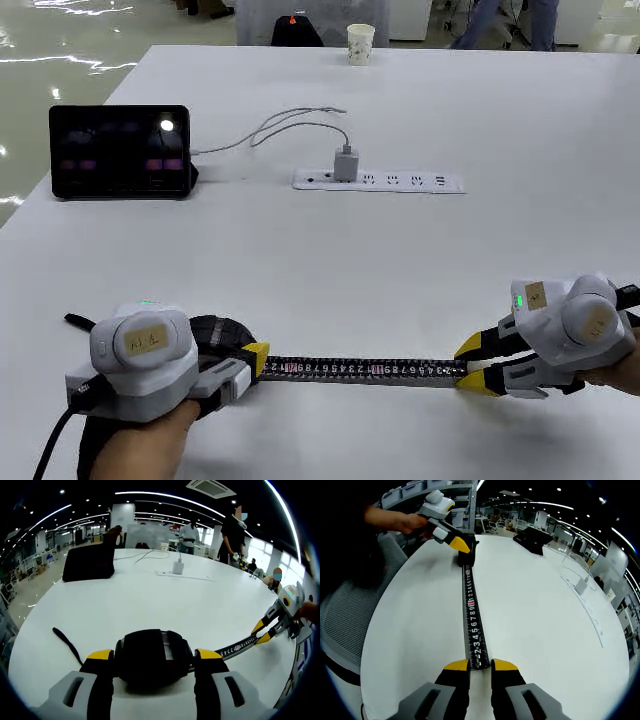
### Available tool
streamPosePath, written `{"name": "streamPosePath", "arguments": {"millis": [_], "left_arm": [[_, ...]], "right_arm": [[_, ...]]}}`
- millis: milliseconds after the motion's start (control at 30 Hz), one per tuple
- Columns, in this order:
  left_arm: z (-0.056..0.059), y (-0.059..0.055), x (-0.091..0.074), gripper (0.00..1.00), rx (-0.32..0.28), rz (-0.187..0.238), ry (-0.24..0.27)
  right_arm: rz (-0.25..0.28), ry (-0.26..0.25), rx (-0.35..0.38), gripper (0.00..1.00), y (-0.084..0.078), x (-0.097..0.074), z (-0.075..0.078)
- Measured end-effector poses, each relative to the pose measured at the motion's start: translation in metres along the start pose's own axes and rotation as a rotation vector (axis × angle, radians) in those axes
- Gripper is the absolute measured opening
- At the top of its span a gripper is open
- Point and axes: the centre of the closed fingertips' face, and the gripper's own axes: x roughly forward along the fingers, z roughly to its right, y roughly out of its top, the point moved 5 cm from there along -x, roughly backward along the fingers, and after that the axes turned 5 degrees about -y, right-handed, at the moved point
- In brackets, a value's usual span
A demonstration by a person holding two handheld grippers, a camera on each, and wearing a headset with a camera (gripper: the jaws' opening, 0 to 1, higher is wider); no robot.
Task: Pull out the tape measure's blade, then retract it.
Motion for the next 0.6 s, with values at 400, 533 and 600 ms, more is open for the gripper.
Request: {"name": "streamPosePath", "arguments": {"millis": [400,533,600], "left_arm": [[-0.0005,-0.0006,0.0032,0.61,-0.006,-0.011,0.011],[-0.0003,-0.0010,0.0044,0.61,-0.010,-0.018,0.018],[-0.0002,-0.0015,0.0052,0.62,-0.007,-0.023,0.023]], "right_arm": [[0.031,0.018,-0.002,0.11,-0.0015,-0.0002,-0.0010],[0.032,0.016,-0.002,0.10,-0.0010,-0.0005,-0.0016],[0.031,0.015,-0.003,0.10,-0.0008,-0.0006,-0.0019]]}}
